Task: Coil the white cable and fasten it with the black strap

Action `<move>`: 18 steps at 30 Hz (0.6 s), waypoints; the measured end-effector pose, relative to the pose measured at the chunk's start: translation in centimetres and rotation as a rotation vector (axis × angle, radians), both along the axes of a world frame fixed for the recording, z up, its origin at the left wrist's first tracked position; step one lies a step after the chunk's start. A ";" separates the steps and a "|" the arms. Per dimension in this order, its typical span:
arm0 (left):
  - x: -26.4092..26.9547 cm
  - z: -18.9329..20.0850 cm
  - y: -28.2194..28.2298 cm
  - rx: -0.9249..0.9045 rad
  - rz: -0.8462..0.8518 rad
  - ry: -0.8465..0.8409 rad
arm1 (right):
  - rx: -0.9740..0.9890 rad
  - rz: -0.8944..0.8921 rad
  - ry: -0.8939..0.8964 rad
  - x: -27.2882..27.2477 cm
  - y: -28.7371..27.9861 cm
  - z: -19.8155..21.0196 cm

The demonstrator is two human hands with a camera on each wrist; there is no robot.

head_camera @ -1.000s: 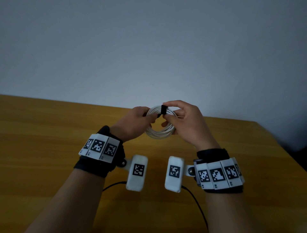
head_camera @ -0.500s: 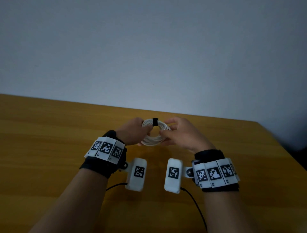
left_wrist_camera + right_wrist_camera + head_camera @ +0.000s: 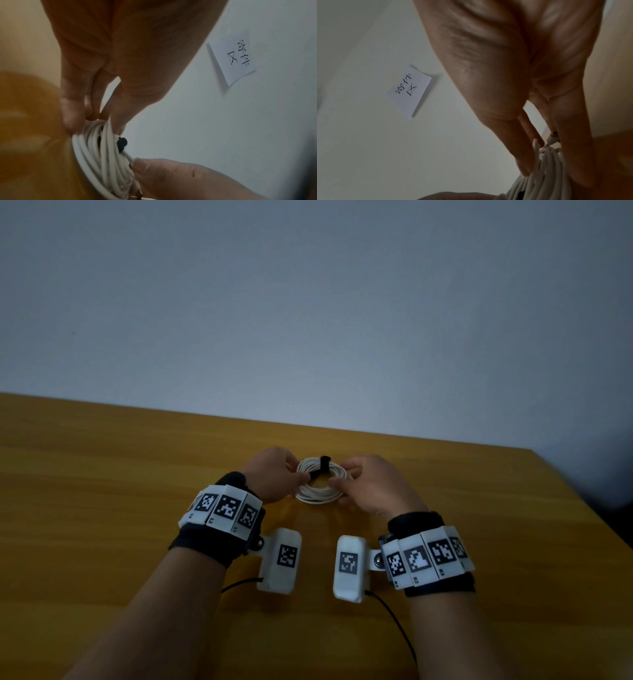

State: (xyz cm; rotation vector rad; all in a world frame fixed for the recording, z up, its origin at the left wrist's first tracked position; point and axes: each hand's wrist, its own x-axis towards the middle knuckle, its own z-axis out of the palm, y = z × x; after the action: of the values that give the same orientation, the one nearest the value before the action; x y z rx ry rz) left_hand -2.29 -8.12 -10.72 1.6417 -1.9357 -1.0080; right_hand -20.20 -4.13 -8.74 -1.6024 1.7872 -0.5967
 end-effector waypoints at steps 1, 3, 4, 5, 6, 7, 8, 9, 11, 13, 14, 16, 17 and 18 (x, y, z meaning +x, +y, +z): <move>0.0 -0.2 -0.1 -0.002 0.008 0.012 | 0.000 -0.005 0.010 0.0 0.0 -0.1; 0.0 -0.3 -0.1 0.007 0.027 0.048 | -0.007 -0.009 0.049 0.0 0.0 -0.2; 0.0 -0.3 -0.1 0.012 0.033 0.065 | -0.007 -0.008 0.067 0.1 0.0 -0.1; 0.1 -0.5 -0.2 0.014 0.038 0.078 | -0.009 -0.006 0.081 0.0 0.1 -0.1; 0.1 -0.5 -0.2 0.018 0.042 0.086 | -0.006 -0.005 0.090 0.0 0.1 -0.1; 0.1 -0.5 -0.2 0.022 0.043 0.094 | -0.002 -0.002 0.088 -0.1 0.0 -0.1; 0.1 -0.5 -0.2 0.028 0.045 0.100 | 0.006 -0.002 0.082 -0.2 0.0 -0.2; 0.1 -0.6 -0.3 0.031 0.045 0.107 | 0.009 -0.002 0.073 -0.2 -0.1 -0.3; 0.1 -0.6 -0.3 0.032 0.049 0.110 | 0.013 -0.011 0.060 -0.4 -0.1 -0.5; 0.1 -0.7 -0.3 0.034 0.051 0.110 | 0.012 -0.022 0.043 -0.6 -0.3 -0.7; 0.2 -0.5 -0.2 0.038 0.047 0.103 | 0.013 -0.026 0.029 -0.6 -0.3 -0.7; 0.3 -0.4 -0.2 0.034 0.032 0.093 | 0.027 -0.032 -0.003 -0.8 -0.4 -0.7; 0.4 -0.4 -0.4 0.039 0.027 0.099 | 0.037 -0.038 -0.020 -1.1 -0.5 -0.8; 0.5 -0.2 -0.3 0.041 0.029 0.103 | 0.042 -0.055 -0.018 -1.2 -0.4 -0.6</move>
State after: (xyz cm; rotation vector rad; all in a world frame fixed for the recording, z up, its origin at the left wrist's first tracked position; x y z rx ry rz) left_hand -1.84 -8.41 -10.97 1.6023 -1.8309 -1.1061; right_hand -21.38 -4.56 -9.38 -1.5202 1.8237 -0.5930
